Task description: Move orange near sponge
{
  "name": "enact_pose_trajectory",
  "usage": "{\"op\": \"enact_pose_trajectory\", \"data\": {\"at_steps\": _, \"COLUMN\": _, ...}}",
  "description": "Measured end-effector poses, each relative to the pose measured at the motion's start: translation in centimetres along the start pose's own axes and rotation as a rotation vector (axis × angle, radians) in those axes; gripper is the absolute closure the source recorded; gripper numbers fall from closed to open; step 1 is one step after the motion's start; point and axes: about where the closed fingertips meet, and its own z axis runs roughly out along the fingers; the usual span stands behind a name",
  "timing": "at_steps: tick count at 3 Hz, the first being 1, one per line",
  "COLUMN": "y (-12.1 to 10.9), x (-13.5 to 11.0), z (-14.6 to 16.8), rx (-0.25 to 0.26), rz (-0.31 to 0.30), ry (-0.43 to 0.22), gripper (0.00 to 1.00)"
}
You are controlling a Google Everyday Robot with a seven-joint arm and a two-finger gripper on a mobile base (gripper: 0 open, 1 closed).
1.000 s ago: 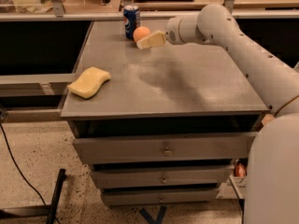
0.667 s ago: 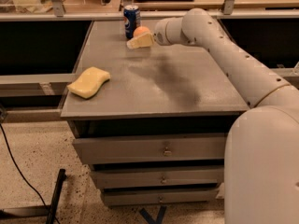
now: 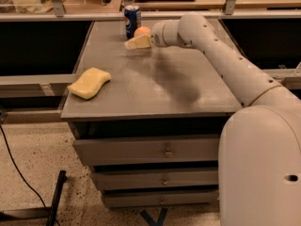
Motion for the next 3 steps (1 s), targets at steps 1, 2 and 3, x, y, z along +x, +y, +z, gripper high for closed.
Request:
{"op": "enact_pose_trajectory", "data": {"at_steps": 1, "y": 0.0, "x": 0.12, "z": 0.5, "rx": 0.001, "rz": 0.007, "ry": -0.009, "gripper": 0.2}}
{"op": "enact_pose_trajectory", "data": {"at_steps": 2, "y": -0.14, "x": 0.24, "z": 0.75, "rx": 0.003, "rz": 0.013, "ry": -0.011, "gripper": 0.41}}
{"op": "enact_pose_trajectory", "data": {"at_steps": 3, "y": -0.24, "x": 0.43, "z": 0.74, "rx": -0.002, "rz": 0.018, "ry": -0.006, "gripper": 0.61}}
